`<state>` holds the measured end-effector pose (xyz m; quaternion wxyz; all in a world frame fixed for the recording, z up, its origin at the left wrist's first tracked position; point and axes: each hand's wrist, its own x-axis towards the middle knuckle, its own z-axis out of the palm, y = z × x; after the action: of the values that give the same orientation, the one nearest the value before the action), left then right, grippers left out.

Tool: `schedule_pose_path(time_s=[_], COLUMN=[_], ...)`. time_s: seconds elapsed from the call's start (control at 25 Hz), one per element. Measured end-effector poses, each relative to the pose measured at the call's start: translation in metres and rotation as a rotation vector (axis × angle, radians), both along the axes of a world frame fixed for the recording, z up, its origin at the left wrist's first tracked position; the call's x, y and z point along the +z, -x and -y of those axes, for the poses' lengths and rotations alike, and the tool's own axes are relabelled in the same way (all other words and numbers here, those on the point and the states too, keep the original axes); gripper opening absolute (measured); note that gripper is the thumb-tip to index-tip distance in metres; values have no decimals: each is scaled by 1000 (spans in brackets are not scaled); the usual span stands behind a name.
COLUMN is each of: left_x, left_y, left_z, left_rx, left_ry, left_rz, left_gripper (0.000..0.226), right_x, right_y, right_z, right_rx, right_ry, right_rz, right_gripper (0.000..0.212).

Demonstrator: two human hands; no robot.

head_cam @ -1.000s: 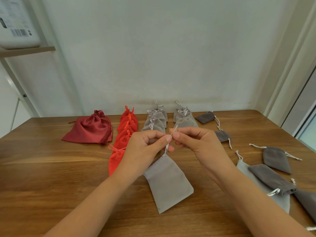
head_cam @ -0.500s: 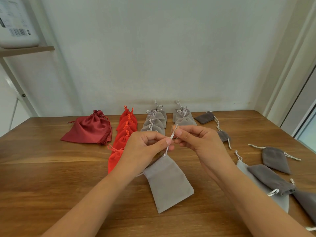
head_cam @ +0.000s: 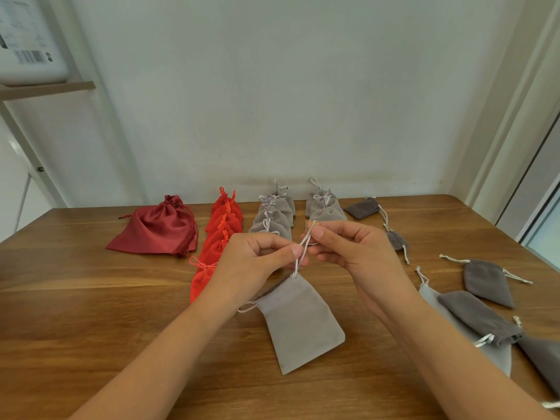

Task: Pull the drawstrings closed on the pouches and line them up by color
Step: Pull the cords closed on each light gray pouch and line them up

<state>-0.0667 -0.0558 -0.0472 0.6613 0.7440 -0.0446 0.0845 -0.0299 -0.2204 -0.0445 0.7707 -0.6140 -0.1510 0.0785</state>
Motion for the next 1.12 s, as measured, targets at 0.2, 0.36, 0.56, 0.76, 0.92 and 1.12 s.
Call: schedule_pose_path(time_s=[0.2, 0.36, 0.56, 0.76, 0.92, 1.12], left_x=[0, 2, 3, 5, 4, 4], left_y=[2, 2, 4, 5, 5, 6], left_z=[1, 0, 2, 3, 2, 4], left_rx=[-15, -20, -67, -82, -101, -75], left_ry=[-39, -10, -18, -29, -21, -9], left_rz=[-58, -92, -149, -151, -147, -83], left_gripper=[6, 8, 8, 14, 13, 20], right_x=[0, 0, 0, -1, -3, -5], right_y=[0, -1, 1, 0, 0, 1], right_z=[1, 1, 0, -2, -3, -6], right_rx=[-13, 6, 19, -20, -27, -48], right_ry=[2, -18, -39, -26, -22, 10], right_rz=[-1, -24, -36, -7, 33, 112], right_gripper=[25, 26, 25, 6, 3, 8])
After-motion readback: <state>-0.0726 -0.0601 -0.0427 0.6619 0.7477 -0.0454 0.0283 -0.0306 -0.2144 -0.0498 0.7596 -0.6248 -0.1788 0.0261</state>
